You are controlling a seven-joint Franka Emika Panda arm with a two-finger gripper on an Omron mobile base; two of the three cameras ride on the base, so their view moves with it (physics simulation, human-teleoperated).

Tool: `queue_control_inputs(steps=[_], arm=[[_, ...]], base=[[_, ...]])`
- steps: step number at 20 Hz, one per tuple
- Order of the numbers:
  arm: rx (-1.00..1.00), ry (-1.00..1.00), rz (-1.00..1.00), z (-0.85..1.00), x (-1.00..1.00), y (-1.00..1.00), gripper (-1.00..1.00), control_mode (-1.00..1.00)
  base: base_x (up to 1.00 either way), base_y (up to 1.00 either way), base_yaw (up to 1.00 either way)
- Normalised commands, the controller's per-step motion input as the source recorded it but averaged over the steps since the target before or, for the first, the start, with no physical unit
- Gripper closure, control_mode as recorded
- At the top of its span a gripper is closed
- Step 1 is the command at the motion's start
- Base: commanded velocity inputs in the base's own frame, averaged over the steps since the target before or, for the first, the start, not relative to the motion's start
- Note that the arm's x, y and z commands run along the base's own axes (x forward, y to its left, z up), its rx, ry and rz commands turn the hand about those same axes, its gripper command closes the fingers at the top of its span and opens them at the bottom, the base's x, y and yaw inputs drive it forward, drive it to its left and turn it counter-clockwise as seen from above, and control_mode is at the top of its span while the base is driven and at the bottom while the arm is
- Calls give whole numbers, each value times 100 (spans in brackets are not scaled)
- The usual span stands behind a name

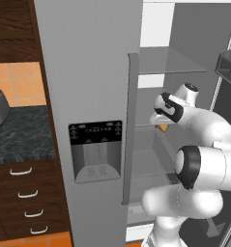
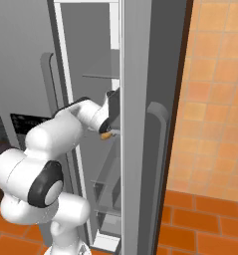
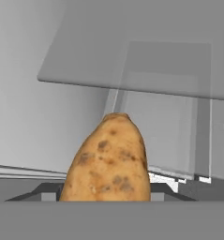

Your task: Place one potato and one fish in each tupperware on the nearby counter, to pack two identical lunches.

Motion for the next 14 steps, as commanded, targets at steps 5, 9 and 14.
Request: queue_control_inputs(steps=[5,9,14], arm=[[-8,3,12,81,-100,39,100,-100],[-7,-10,0,44,-100,21,100,-100],[-8,-14,-2,59,-100,30,100,-100]], base=[[0,0,0],[0,0,0],[0,0,0]])
